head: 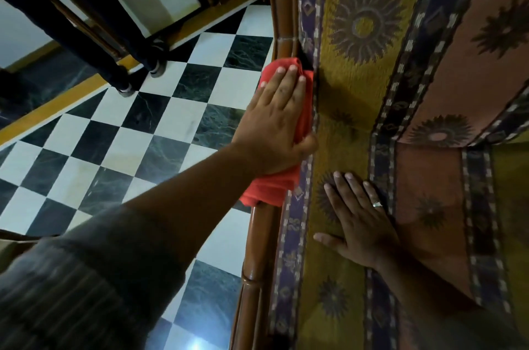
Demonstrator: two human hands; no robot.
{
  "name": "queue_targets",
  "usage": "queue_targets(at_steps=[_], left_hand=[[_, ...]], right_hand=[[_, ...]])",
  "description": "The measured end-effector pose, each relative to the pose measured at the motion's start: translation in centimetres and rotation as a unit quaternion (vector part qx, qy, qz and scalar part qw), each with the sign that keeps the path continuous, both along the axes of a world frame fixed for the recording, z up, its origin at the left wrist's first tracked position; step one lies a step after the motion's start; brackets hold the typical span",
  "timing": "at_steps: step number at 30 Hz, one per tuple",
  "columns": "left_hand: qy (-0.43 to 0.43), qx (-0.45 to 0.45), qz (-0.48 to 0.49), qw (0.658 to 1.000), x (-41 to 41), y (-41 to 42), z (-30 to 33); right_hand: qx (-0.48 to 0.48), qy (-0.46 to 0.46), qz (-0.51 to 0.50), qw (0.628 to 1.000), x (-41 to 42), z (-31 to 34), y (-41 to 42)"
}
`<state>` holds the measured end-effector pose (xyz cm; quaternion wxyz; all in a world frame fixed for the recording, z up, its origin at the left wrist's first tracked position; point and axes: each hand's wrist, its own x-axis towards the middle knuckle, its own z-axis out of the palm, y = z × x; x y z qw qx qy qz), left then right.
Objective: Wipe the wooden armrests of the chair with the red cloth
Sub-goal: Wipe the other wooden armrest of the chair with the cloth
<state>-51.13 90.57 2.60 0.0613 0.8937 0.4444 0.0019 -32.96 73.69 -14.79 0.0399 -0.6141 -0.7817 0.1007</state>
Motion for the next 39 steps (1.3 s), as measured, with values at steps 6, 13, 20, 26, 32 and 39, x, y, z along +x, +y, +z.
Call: queue_targets(at_steps=[6,13,20,26,32,39], left_hand=[[0.003,0.009,0.009,1.000,0.3,1.5,-0.4],[-0.009,-0.005,0.015,1.000,-1.0,-3.1,-0.6],[-0.022,-0.024,0.003,0.999,-1.4,-3.1,-0.6],[0.011,0.015,0.010,1.000,1.0,1.9,-0.2],[-0.057,-0.013,0.053,0.997,0.2,-1.8,-0.6],[-0.056,-0.055,0.050,0.996,-2.1,-8.2,-1.1]], right_hand=[[0.011,-0.015,-0.002,1.000,-0.2,0.0,-0.4],[-0.005,-0.034,0.000,0.999,-0.2,0.1,-0.2],[-0.011,-0.027,-0.006,1.000,-0.2,0.0,-0.3],[0.005,-0.027,-0.006,1.000,-0.1,-0.1,-0.2],[-0.014,-0.038,-0.002,0.999,-0.1,0.4,-0.3],[-0.002,-0.033,0.003,0.999,-0.2,-0.2,-0.3]])
